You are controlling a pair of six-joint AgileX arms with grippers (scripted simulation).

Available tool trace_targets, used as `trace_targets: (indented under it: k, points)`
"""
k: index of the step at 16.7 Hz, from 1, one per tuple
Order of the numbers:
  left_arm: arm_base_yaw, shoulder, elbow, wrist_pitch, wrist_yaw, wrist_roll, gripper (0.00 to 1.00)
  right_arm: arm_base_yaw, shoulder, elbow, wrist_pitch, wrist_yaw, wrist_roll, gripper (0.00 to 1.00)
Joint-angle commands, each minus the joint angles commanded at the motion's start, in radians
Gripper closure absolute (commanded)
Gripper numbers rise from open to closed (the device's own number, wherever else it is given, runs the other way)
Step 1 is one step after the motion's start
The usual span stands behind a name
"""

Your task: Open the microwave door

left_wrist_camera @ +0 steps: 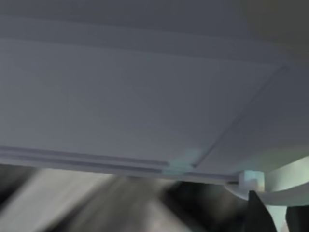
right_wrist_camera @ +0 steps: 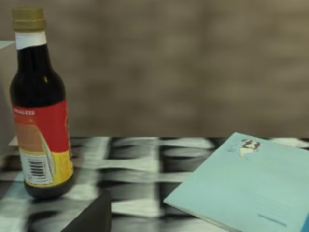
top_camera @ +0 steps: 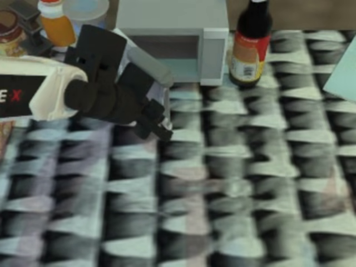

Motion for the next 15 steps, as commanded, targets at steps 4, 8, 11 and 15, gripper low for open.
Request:
trace_targets:
  k: [4, 8, 11, 15]
  points:
    - [-0.006, 0.000, -0.004, -0.002, 0.009, -0.002, 1.00, 0.000, 0.000, 0.000, 0.000, 0.000, 0.000, 0.00]
    - [0.016, -0.008, -0.005, -0.012, 0.035, 0.043, 1.00, 0.000, 0.000, 0.000, 0.000, 0.000, 0.000, 0.00]
    - [0.027, -0.009, -0.008, -0.020, 0.046, 0.063, 1.00, 0.000, 0.000, 0.000, 0.000, 0.000, 0.000, 0.00]
    - [0.027, -0.009, -0.008, -0.020, 0.046, 0.063, 1.00, 0.000, 0.000, 0.000, 0.000, 0.000, 0.000, 0.00]
